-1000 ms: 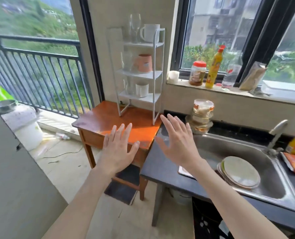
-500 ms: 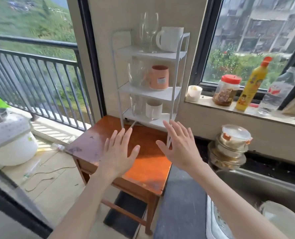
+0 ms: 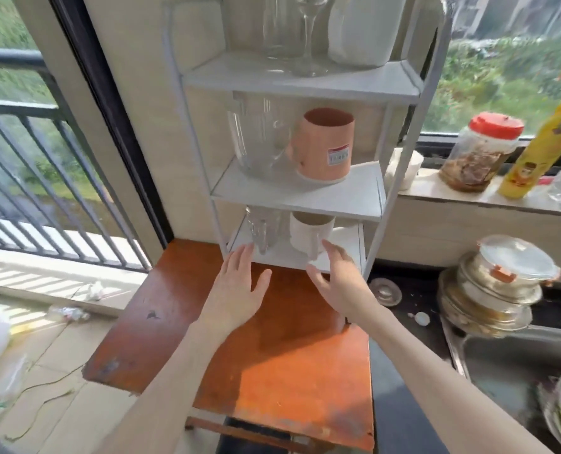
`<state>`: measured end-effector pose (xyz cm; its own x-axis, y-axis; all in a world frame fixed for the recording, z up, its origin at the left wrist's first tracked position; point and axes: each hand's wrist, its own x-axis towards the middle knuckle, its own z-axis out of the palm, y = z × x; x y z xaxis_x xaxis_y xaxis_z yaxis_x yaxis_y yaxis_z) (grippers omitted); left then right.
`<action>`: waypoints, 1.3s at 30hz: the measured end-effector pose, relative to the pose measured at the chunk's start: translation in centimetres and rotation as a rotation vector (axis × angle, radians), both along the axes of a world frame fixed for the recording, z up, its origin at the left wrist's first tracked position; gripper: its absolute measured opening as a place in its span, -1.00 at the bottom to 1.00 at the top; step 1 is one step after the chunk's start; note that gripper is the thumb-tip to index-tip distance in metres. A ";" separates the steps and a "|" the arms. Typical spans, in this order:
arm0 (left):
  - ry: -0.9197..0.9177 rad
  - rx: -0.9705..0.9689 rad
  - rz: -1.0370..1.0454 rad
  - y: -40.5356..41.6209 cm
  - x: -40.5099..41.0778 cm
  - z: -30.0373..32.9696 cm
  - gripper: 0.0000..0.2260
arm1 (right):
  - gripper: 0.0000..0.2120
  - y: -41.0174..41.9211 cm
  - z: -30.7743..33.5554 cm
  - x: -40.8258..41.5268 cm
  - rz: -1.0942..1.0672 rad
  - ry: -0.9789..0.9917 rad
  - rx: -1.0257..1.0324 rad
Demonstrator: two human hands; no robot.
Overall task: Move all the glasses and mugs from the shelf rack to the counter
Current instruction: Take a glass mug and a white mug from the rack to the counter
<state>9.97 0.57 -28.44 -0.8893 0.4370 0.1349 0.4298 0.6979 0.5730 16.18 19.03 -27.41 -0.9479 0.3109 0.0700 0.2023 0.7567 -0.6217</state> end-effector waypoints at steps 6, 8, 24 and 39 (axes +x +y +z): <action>-0.242 0.307 0.007 1.9 -4.2 -0.7 -0.52 | -0.53 0.3 -1.6 -3.5 -0.230 0.023 -0.408; -0.318 0.415 0.035 2.6 -5.0 -0.6 -0.60 | -0.63 0.3 -1.3 -4.6 -0.291 0.038 -0.544; -0.457 0.783 0.165 4.3 -6.3 -0.6 -0.63 | -0.64 -1.2 -1.7 -6.6 -0.307 0.080 -0.721; -0.416 0.824 0.056 2.1 10.2 1.4 -0.63 | -0.70 -1.9 0.0 16.2 -0.262 0.161 -0.582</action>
<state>20.20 2.68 -27.03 -0.9528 0.2996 0.0492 0.0561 0.0147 0.9983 32.35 17.15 -27.38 -0.8274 0.5598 -0.0444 0.2042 0.2263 -0.9524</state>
